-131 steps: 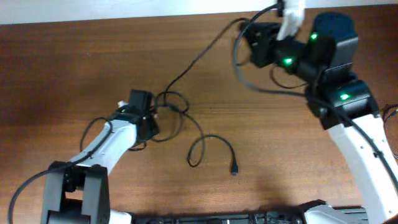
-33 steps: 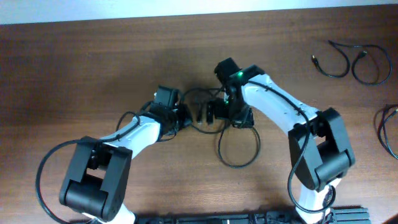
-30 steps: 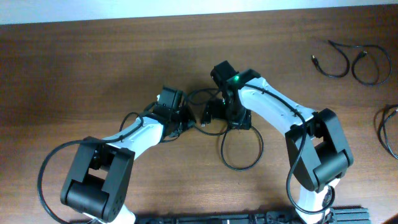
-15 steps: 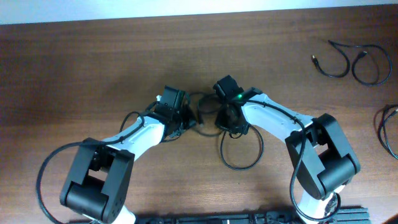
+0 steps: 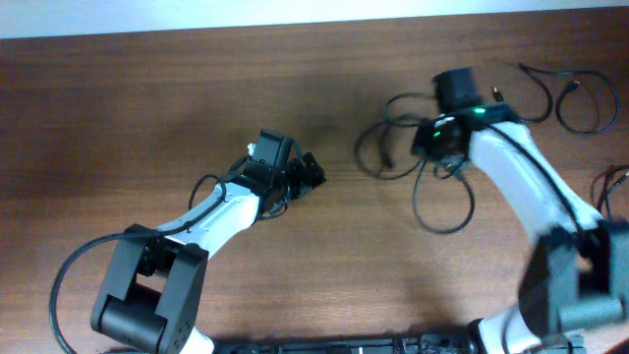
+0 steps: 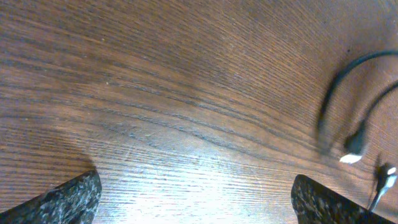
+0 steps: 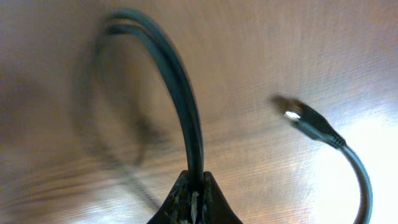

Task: Untangle cables
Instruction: 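Carry the black cable up-right with the right gripper and release it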

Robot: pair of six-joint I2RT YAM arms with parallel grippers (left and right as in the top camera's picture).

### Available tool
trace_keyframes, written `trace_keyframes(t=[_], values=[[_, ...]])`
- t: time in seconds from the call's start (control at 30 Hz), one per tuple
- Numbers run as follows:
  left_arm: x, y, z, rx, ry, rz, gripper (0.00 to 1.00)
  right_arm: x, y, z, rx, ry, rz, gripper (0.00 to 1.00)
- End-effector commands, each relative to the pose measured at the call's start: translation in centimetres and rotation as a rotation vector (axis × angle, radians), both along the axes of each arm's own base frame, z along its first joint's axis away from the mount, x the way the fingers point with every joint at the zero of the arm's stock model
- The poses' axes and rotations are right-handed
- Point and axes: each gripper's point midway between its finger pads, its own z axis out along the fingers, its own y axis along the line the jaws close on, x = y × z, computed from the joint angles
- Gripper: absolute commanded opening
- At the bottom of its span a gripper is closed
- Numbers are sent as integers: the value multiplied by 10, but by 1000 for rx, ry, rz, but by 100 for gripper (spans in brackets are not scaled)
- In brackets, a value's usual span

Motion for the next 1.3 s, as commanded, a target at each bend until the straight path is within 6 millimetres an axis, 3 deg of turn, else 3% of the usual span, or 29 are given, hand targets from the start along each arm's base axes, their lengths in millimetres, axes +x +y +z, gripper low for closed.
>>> trace_keyframes(t=[0.0, 0.07, 0.17, 0.27, 0.33, 0.4, 0.47, 0.57, 0.7, 0.73, 0.8, 0.83, 0.87, 0.9, 0.97, 1.03, 1.13, 1.2, 1.27], values=[[-34, 29, -51, 125, 142, 30, 99, 22, -12, 72, -41, -260, 137, 4], [-34, 29, -51, 125, 142, 30, 99, 43, -26, 90, -55, -367, 95, 4], [-34, 29, -51, 125, 143, 30, 99, 61, -55, 77, -116, -375, 20, 4], [-34, 29, -51, 125, 142, 30, 99, 76, -71, 32, -167, -307, 41, 4], [-33, 29, -51, 123, 139, 30, 99, 94, -72, -12, -175, -271, 62, 4], [-33, 29, -51, 123, 139, 30, 99, 115, -72, -37, -177, -300, 60, 4], [-33, 29, -51, 123, 139, 31, 99, 137, -73, -39, -183, -385, 53, 4], [-29, 27, -49, 115, 122, 31, 99, 160, -74, -21, -191, -512, 42, 4], [-28, 26, -49, 100, 132, 70, 99, 165, -70, -16, -167, -544, 40, 4], [-28, 26, -49, 99, 132, 72, 99, 164, -58, -17, -115, -544, 79, 9], [-28, 26, -49, 100, 133, 71, 99, 163, -35, -14, -17, -552, 153, 31], [-28, 26, -49, 100, 133, 72, 99, 162, -17, -7, 73, -559, 218, 57], [-28, 26, -49, 100, 133, 72, 99, 162, -20, -4, 72, -552, 213, 75], [-28, 26, -49, 100, 133, 72, 99, 163, -31, 2, 45, -540, 184, 96], [-28, 27, -49, 101, 133, 72, 99, 165, -59, 13, -14, -524, 116, 99], [-28, 28, -49, 107, 130, 75, 99, 157, -102, 21, -48, -487, 31, 99], [-25, 26, -48, 100, 117, 75, 99, 117, -187, -2, -146, -327, -164, 98], [-25, 26, -48, 100, 117, 75, 99, 80, -239, -16, -219, -204, -282, 87], [-24, 26, -48, 100, 116, 75, 99, 48, -278, -31, -259, -135, -300, 64]])
